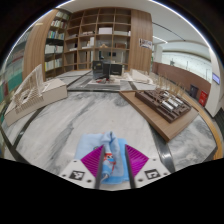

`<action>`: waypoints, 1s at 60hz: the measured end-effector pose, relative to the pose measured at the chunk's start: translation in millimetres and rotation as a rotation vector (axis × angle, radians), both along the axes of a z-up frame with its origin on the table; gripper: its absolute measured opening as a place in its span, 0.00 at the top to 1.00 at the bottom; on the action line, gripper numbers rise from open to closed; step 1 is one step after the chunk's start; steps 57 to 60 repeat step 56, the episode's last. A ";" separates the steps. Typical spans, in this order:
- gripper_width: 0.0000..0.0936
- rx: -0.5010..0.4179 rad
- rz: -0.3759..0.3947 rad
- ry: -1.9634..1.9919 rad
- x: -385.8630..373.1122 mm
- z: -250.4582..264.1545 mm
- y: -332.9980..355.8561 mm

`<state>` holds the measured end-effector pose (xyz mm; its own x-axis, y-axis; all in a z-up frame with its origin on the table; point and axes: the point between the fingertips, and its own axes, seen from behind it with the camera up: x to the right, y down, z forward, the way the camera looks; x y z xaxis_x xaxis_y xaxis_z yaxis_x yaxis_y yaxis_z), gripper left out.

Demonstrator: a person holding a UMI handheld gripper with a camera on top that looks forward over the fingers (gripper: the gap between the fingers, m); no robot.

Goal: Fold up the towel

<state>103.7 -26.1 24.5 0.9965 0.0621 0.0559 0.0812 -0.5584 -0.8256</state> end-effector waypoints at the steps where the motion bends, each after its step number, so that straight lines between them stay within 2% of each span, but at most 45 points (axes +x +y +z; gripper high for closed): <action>1: 0.46 0.000 -0.004 -0.010 2.7 0.1 -1.4; 3: 0.22 0.002 -0.013 -0.029 7.0 1.3 -4.3; 6: 0.16 0.012 -0.021 -0.051 13.9 3.6 -7.8; 16: 0.18 0.025 -0.026 -0.036 19.9 24.9 -34.1; 21: 0.15 0.058 -0.014 -0.031 19.5 46.7 -56.8; 29: 0.15 0.102 -0.039 -0.001 16.9 74.0 -101.7; 39: 0.15 0.151 0.015 0.067 -20.5 98.2 -144.1; 49: 0.15 0.178 0.049 0.073 -32.2 111.2 -163.9; 60: 0.15 0.212 0.029 0.047 -21.1 121.0 -166.2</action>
